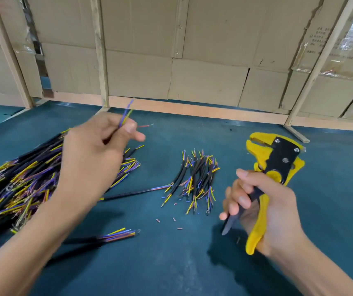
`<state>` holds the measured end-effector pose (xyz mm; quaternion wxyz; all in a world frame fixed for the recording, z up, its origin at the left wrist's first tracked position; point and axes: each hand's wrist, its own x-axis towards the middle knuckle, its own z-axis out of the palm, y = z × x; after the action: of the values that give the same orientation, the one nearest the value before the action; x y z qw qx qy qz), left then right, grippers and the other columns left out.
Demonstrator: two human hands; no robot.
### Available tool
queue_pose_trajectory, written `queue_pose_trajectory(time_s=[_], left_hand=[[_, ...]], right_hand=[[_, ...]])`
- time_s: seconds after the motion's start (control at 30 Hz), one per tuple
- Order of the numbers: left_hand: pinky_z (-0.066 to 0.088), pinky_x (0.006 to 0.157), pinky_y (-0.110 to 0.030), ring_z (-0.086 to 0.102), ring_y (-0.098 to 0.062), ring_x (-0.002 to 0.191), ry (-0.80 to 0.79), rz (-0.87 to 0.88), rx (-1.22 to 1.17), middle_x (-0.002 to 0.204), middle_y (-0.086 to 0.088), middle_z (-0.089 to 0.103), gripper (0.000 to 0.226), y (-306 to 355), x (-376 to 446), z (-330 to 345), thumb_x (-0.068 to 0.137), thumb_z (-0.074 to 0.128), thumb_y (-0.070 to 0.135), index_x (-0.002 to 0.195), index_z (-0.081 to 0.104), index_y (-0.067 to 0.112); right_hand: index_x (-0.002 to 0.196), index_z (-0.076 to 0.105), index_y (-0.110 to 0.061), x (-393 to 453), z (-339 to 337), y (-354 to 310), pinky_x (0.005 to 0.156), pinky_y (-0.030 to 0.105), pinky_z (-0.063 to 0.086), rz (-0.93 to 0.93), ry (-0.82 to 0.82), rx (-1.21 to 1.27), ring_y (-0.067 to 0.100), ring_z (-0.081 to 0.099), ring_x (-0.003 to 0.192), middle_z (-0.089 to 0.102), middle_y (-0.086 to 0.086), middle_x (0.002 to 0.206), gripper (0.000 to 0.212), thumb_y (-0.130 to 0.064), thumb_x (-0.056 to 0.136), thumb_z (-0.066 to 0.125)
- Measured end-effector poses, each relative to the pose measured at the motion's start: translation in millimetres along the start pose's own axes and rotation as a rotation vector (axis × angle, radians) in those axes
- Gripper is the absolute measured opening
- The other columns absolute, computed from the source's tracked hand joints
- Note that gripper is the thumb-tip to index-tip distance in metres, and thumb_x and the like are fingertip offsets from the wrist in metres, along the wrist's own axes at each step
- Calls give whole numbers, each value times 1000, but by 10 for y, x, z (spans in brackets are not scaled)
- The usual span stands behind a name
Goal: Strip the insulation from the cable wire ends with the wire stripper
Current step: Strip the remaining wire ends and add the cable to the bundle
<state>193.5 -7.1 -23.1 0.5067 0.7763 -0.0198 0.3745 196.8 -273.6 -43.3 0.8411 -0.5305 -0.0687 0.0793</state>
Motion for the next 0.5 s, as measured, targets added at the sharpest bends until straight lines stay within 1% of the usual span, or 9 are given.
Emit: queue_pose_trajectory(time_s=[0.07, 0.13, 0.17, 0.2, 0.27, 0.33, 0.4, 0.5], left_hand=[[31, 44, -12, 40, -7, 43, -143, 66, 58, 80, 22, 73, 15, 35, -133, 110, 99, 60, 33, 89, 71, 30], [39, 50, -24, 46, -15, 50, -232, 102, 114, 78, 8, 73, 20, 0, -215, 153, 98, 57, 40, 88, 72, 31], [38, 51, -25, 46, -18, 51, -248, 125, 142, 75, 3, 72, 23, -20, -234, 156, 99, 55, 43, 89, 72, 31], [35, 49, -22, 45, -16, 50, -255, 164, 169, 73, 6, 70, 26, -32, -254, 161, 100, 53, 44, 90, 72, 29], [31, 49, -12, 44, -8, 48, -266, 255, 215, 77, 19, 70, 26, -3, -301, 201, 103, 51, 40, 95, 71, 25], [30, 49, -9, 42, -6, 46, -284, 296, 229, 83, 23, 71, 19, 26, -331, 227, 101, 51, 35, 101, 65, 21], [28, 46, -9, 39, -8, 42, -306, 301, 203, 87, 25, 72, 13, 31, -346, 233, 102, 52, 33, 105, 58, 22], [29, 45, -9, 39, -9, 40, -359, 332, 183, 89, 31, 71, 10, 56, -376, 244, 103, 52, 34, 107, 53, 25]], right_hand=[[57, 45, -14, 9, 0, 50, 54, 44, 51, 15, -74, -22, 28, 45, 45, 35, 6, 51, 31, -15, 80, 67], [60, 49, -11, 6, 7, 81, 59, 49, 53, 50, -165, -60, 31, 49, 49, 39, 10, 54, 29, -17, 80, 70], [62, 51, -9, -2, 13, 92, 61, 50, 54, 68, -198, -61, 32, 51, 51, 40, 11, 55, 29, -19, 79, 72], [63, 52, -8, -12, 22, 103, 62, 52, 54, 84, -226, -50, 33, 52, 52, 41, 13, 56, 29, -20, 78, 73], [65, 55, -6, -39, 38, 129, 65, 55, 53, 104, -278, -39, 34, 55, 54, 45, 15, 57, 29, -21, 80, 74], [66, 58, -4, -61, 63, 167, 68, 56, 54, 95, -294, -70, 36, 58, 56, 51, 16, 58, 28, -21, 81, 74], [69, 62, -3, -74, 89, 199, 67, 54, 55, 68, -265, -95, 36, 58, 56, 53, 18, 59, 25, -21, 82, 74], [73, 66, -5, -64, 115, 224, 66, 53, 55, 29, -186, -96, 36, 57, 56, 52, 18, 62, 17, -17, 84, 71]])
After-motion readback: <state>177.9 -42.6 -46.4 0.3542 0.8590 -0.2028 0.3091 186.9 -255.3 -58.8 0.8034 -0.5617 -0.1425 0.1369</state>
